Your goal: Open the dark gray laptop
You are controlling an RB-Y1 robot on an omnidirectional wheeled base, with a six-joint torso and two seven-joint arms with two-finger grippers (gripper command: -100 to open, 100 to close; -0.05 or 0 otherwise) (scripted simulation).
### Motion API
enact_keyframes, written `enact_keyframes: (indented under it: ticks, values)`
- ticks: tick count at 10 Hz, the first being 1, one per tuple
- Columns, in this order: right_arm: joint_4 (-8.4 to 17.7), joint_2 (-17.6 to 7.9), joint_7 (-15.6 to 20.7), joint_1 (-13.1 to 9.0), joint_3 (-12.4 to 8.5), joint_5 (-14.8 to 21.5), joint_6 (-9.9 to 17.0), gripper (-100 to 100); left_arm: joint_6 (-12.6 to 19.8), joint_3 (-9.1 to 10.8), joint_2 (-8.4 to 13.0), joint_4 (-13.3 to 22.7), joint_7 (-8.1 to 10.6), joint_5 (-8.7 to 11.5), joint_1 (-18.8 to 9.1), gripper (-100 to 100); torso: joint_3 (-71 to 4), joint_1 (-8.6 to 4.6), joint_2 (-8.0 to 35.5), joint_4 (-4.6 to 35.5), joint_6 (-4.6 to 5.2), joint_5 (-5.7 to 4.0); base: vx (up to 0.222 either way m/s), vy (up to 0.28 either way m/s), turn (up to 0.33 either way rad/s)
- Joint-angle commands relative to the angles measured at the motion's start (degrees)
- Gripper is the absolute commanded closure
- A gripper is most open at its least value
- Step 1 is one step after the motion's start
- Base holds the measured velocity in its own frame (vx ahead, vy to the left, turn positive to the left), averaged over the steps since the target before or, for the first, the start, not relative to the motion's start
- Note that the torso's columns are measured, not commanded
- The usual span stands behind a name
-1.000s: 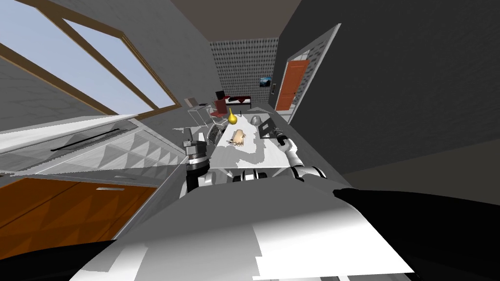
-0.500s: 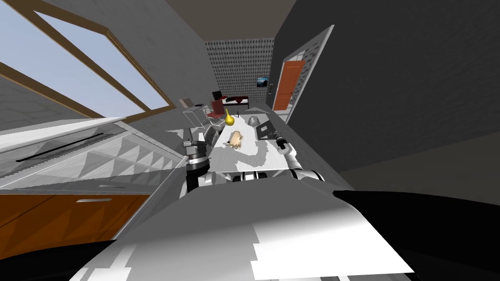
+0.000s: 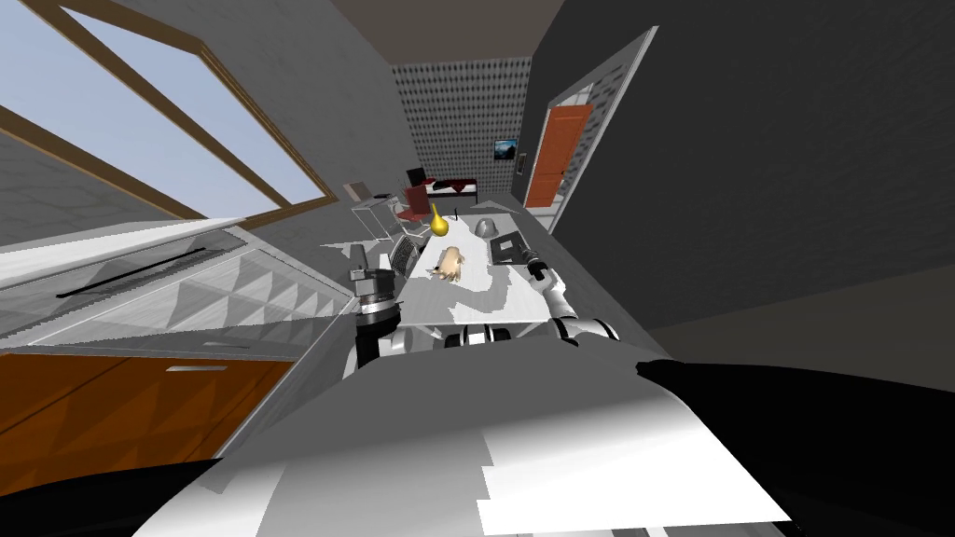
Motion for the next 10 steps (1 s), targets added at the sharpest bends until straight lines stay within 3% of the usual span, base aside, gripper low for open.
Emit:
enact_keyframes:
  ticks: [1, 3, 4, 5, 10]
  values:
    - [0.24, -1.46, -1.51, -1.98, 1.20, -0.14, 2.70, -100, 0.00, 0.00, 0.00, 0.00, 0.00, 0.00, 0.00, 0, -0.06, 0.00, -0.09, -0.03, 0.00, 0.00, -0.066, -0.020, 0.047]
    - [0.52, -2.37, -2.41, -3.62, 1.99, -0.20, 4.66, -100, 0.00, 0.00, 0.00, 0.00, 0.00, 0.00, 0.00, 0, -0.12, -0.01, -0.18, -0.06, -0.01, -0.01, -0.065, -0.017, 0.052]
    - [0.06, -2.03, -2.22, -2.97, 1.91, -0.17, 4.24, -100, 0.00, 0.00, 0.00, 0.00, 0.00, 0.00, 0.00, 0, -0.12, -0.03, -0.17, -0.06, -0.01, -0.01, -0.029, -0.009, 0.011]
    - [0.15, -2.06, -2.26, -3.10, 1.91, -0.17, 4.39, 0, 0.00, 0.00, 0.00, 0.00, 0.00, 0.00, 0.01, 0, -0.15, -0.01, -0.24, -0.08, 0.01, -0.01, -0.006, -0.002, -0.003]
    - [0.14, -2.06, -2.26, -3.08, 1.91, -0.17, 4.38, 0, 0.00, 0.00, 0.00, 0.00, 0.00, 0.00, 0.01, 0, -0.08, -0.03, -0.11, -0.04, -0.01, -0.01, 0.000, 0.000, 0.000]
